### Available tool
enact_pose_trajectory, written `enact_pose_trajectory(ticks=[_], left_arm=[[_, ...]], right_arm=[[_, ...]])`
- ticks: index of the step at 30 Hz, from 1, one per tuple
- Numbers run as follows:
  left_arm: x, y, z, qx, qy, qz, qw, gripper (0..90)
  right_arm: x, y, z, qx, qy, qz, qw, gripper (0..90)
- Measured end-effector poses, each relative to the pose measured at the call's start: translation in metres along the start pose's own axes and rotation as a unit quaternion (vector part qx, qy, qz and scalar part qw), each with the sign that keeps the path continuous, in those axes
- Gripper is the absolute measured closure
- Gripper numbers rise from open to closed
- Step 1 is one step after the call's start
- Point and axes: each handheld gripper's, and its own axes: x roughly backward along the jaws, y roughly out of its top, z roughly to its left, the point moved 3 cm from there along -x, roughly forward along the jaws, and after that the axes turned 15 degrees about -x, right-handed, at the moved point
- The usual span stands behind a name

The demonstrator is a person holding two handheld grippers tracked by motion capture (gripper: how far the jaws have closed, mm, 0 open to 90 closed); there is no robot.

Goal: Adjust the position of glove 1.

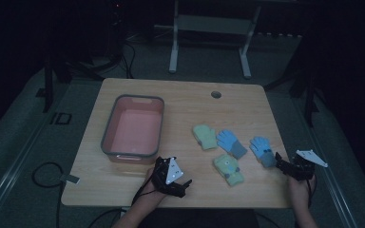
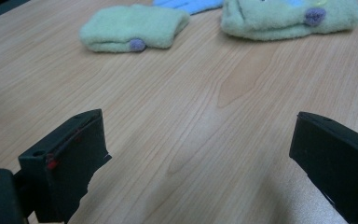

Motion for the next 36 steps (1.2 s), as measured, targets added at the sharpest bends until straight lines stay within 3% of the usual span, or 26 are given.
enact_pose_trajectory(ticks=[18,22,29,34,36], left_arm=[[0.002,-0.001,0.001,0.007,0.002,-0.014,0.9999,3.6],[0.002,-0.001,0.001,0.007,0.0,-0.012,0.9999,3.6],[0.002,-0.001,0.001,0.006,-0.001,-0.013,0.9999,3.6],[0.002,-0.001,0.001,0.007,-0.002,-0.014,0.9999,3.6],[0.002,-0.001,0.001,0.007,-0.003,-0.012,0.9999,3.6]], right_arm=[[-0.003,0.0,-0.001,-0.004,-0.002,0.018,0.9998,13.0],[0.0,0.002,0.003,0.008,-0.006,0.027,0.9996,12.9],[0.01,0.011,0.011,0.009,0.006,0.043,0.999,11.5],[0.02,0.023,0.015,0.026,0.001,0.022,0.9994,14.8],[0.022,0.029,0.016,0.011,0.018,0.05,0.9985,14.4]])
